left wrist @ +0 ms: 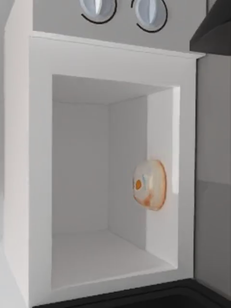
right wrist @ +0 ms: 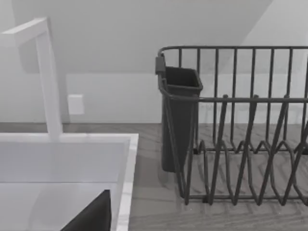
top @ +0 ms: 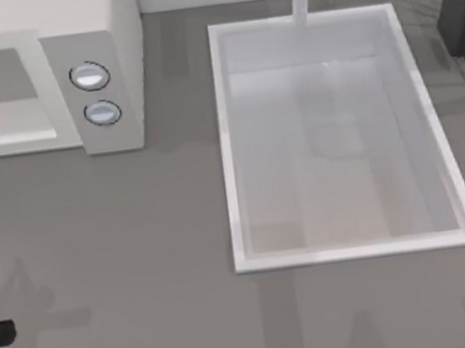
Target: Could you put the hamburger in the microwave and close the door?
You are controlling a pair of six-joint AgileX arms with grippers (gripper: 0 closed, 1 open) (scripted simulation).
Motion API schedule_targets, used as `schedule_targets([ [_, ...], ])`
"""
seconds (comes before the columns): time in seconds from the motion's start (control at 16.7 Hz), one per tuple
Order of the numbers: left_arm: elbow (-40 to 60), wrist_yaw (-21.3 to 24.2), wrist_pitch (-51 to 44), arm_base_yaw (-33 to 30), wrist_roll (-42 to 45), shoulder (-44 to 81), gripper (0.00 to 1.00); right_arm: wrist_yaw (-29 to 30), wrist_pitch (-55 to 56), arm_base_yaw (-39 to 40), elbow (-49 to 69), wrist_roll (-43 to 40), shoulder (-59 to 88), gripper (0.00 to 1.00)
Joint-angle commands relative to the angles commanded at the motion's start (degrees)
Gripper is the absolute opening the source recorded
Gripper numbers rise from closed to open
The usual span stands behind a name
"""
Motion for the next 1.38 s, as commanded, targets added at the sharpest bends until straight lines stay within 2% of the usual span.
schedule_targets([
  [0.24,1.60,0.22,0.28,0.57,-0.01,4.74,0.00,0.00,0.00,0.00,0.00,0.00,0.00,1.00],
  [0.36,1.62,2.36,-0.24,2.64,0.05,4.29,0.00,0.00,0.00,0.00,0.00,0.00,0.00,1.00],
  [0.72,1.29,17.27,-0.12,17.61,0.42,4.30,0.00,0.00,0.00,0.00,0.00,0.00,0.00,1.00],
  [0.84,1.22,20.35,0.61,20.72,0.51,4.74,0.00,0.00,0.00,0.00,0.00,0.00,0.00,1.00],
  [1.2,1.50,20.89,0.87,21.29,0.58,4.81,0.00,0.00,0.00,0.00,0.00,0.00,0.00,1.00],
  [1.38,4.97,22.28,-0.37,24.68,3.70,8.41,0.00,0.00,0.00,0.00,0.00,0.00,0.00,1.00],
])
